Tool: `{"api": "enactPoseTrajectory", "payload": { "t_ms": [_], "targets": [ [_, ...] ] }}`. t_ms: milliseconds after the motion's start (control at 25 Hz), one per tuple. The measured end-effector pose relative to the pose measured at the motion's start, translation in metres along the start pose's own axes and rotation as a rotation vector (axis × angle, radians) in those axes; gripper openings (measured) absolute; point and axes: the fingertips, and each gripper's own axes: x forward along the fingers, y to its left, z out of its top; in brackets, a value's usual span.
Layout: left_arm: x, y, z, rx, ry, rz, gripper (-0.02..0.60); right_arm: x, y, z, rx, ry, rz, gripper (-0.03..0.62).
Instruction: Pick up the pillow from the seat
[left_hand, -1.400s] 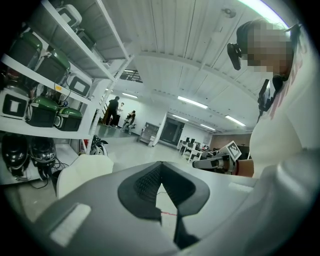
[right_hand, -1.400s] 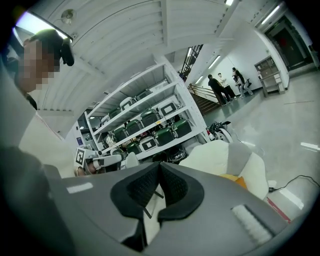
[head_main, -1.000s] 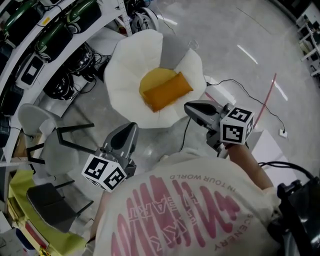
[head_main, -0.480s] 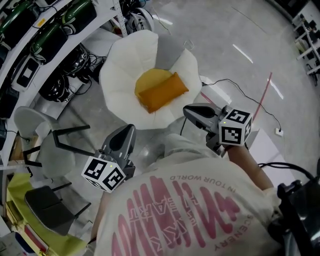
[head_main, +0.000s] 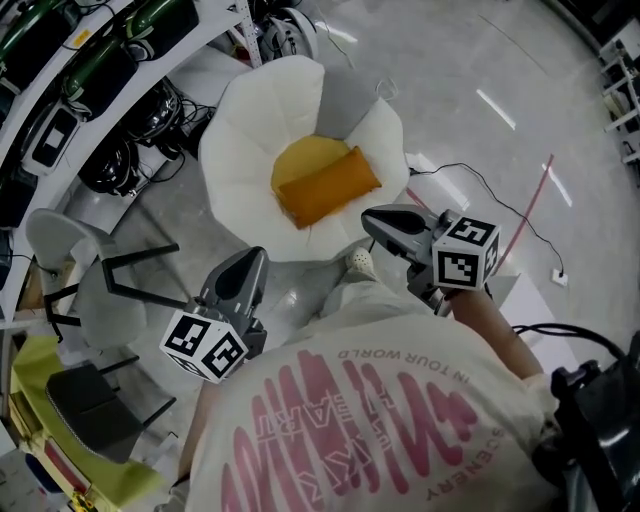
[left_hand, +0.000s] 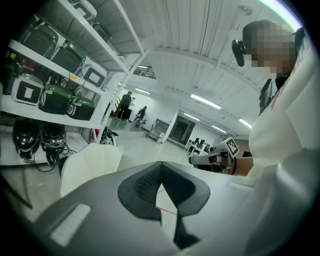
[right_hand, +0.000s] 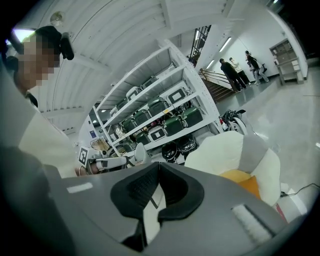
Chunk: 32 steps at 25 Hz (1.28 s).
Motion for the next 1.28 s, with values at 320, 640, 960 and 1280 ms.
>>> {"api": "enactPoseTrajectory", "payload": {
  "t_ms": [320, 640, 960, 1280],
  "targets": [
    [0.067, 0.007, 0.005, -0.039, 0.011, 0.046, 0.012, -0.007, -0.069, 0.031, 0.02, 0.031, 0.024, 0.008],
    [0.136, 0.015, 0.017, -0.059, 0.006, 0.126, 0.011, -0.002, -0.147, 0.062, 0.031, 0.078, 0.086, 0.008],
    [0.166, 0.028, 0.007, -0.107, 0.011, 0.236, 0.012, 0.018, -0.208, 0.066, 0.067, 0.134, 0.147, 0.008],
    [0.181, 0.073, -0.053, -0.108, 0.076, 0.378, 0.012, 0.046, -0.275, 0.025, 0.187, 0.177, 0.085, 0.008]
  ]
}}
